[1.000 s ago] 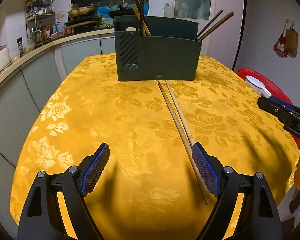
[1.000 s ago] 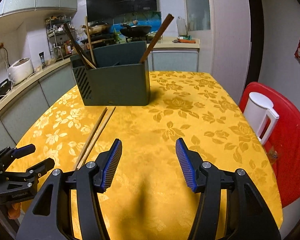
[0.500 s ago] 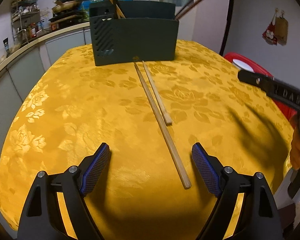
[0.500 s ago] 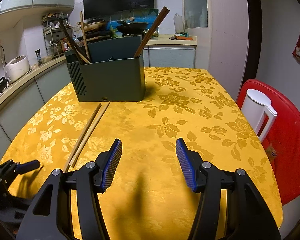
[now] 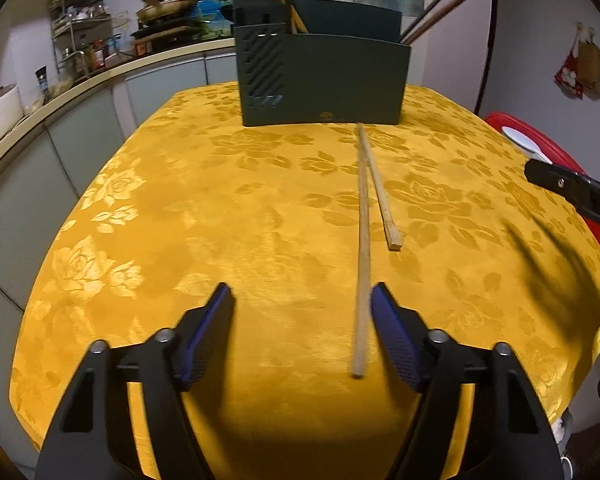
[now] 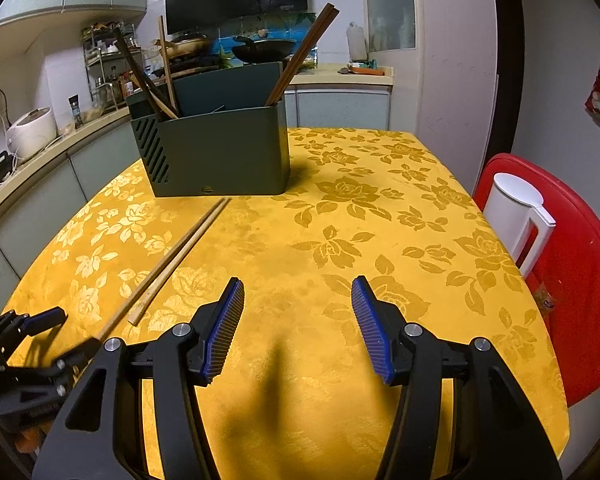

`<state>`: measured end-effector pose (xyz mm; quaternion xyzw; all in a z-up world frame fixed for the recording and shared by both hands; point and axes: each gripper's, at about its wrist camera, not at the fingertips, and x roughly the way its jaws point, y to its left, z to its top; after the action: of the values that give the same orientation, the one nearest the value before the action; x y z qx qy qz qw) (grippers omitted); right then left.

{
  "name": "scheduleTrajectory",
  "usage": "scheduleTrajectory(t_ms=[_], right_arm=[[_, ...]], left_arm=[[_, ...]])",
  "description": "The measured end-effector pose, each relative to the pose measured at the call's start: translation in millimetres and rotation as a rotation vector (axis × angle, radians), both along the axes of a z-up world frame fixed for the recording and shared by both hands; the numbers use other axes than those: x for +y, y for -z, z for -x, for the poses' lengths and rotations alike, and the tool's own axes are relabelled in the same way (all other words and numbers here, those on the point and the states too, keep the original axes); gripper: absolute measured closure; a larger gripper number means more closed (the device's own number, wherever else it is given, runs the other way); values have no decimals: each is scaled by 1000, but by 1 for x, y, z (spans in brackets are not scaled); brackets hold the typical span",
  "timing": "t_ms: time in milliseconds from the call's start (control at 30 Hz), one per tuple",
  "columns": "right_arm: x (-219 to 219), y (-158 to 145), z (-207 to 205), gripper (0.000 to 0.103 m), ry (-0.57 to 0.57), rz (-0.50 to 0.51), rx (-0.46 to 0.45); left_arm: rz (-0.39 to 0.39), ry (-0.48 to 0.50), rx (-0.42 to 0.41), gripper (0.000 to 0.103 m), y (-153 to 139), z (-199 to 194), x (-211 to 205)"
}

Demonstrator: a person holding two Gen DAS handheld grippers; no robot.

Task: Organize utensils
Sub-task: 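Close the left tool on a light chopstick lying on the cloth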

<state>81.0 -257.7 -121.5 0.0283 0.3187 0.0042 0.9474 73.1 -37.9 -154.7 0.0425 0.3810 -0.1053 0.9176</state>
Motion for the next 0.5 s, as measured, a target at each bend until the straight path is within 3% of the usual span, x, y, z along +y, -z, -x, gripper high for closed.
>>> scheduleTrajectory(t_ms=[233, 500], right_arm=[[6, 3, 0, 49, -12, 5, 7], [16, 8, 0, 49, -41, 10, 24]], left_arm=[[-9, 24, -22, 88, -1, 3, -6], [11, -5, -8, 97, -2, 3, -1]])
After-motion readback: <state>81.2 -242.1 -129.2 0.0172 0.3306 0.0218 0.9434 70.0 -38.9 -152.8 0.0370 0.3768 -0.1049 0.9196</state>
